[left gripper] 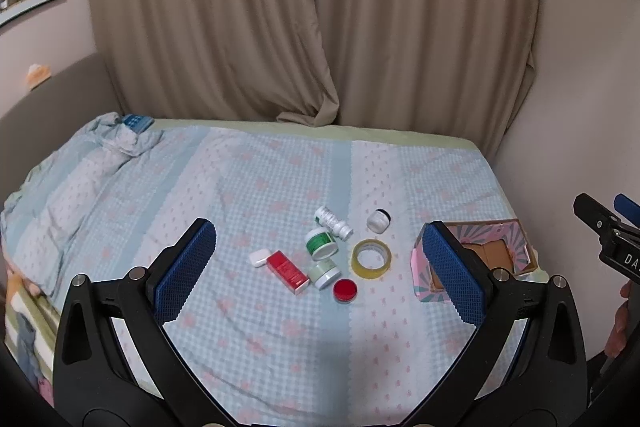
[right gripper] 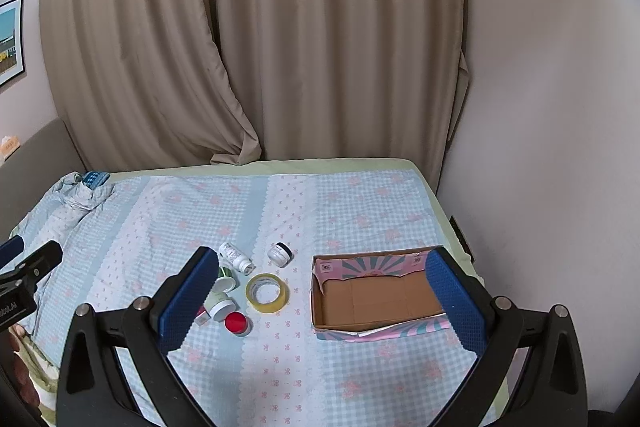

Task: Organize rigid objects

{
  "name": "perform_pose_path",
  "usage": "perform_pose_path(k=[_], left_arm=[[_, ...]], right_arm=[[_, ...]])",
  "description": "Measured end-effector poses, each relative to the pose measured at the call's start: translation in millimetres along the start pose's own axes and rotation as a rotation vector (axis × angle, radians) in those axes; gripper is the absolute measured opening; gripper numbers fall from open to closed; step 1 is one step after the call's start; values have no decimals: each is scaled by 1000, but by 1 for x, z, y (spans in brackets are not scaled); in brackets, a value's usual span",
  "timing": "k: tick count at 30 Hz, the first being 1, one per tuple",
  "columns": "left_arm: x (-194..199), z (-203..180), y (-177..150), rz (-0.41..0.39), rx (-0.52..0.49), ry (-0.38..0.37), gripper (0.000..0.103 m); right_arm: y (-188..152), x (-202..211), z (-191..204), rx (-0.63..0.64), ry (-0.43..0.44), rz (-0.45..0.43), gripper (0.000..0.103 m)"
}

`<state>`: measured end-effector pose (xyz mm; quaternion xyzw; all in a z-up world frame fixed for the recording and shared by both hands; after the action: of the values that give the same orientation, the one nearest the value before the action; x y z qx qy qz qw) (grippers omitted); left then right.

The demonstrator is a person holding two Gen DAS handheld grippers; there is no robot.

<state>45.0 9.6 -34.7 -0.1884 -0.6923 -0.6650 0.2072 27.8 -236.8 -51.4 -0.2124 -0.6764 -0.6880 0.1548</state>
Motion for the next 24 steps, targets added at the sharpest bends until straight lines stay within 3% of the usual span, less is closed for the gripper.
perform_pose_path(k=[24], left_arm=[[2, 0, 1, -11, -8, -3, 103]], right_arm=[[-1, -2, -2, 25, 3, -21, 103]])
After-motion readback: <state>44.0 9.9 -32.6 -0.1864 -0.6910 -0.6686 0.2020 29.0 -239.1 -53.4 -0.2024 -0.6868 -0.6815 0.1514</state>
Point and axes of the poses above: each gripper's, at about its wrist camera, not at the fingertips, and x roughly against the way its jaws point, z to its left, y to its top, the point moved 6 cm from there along -x, roughly the way its jaws point, and after that the axes turned 5 degrees about -z, right-handed, at the moved point
